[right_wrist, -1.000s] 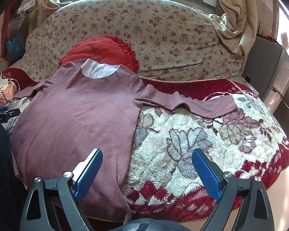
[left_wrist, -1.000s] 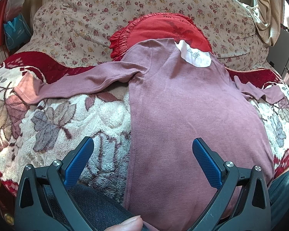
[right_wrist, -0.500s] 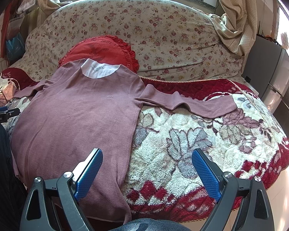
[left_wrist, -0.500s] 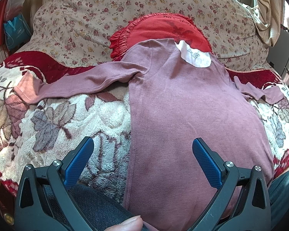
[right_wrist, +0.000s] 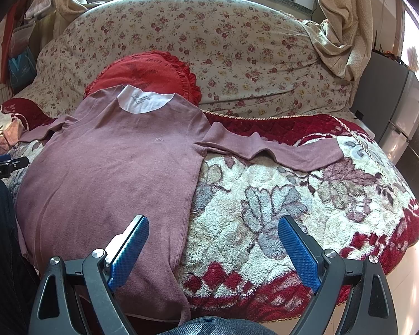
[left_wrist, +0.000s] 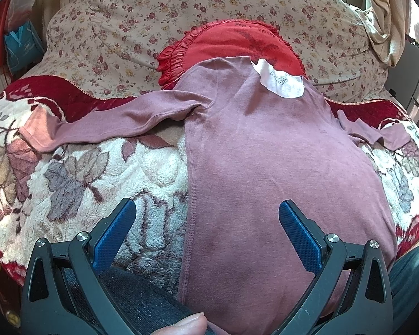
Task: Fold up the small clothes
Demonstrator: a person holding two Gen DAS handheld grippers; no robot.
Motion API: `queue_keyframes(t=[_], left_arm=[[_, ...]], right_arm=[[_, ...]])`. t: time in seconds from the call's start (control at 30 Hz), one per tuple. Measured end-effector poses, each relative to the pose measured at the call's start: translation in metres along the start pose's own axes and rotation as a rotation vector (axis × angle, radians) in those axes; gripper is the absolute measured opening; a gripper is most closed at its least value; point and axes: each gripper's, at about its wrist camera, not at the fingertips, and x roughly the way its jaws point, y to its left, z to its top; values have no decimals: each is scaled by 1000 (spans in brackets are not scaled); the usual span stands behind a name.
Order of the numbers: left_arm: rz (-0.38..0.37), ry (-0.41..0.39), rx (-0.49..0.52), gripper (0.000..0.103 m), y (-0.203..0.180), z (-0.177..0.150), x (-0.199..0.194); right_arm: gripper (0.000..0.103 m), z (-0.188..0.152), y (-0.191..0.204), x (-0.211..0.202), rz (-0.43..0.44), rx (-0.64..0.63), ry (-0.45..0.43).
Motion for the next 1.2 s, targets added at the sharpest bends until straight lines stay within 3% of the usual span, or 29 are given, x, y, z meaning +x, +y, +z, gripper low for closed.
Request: queue_keyframes(t=[1.2], left_arm=[[-4,1,-5,103,2,1,0]], right_arm=[[92,1,0,1,-2,-3,4]])
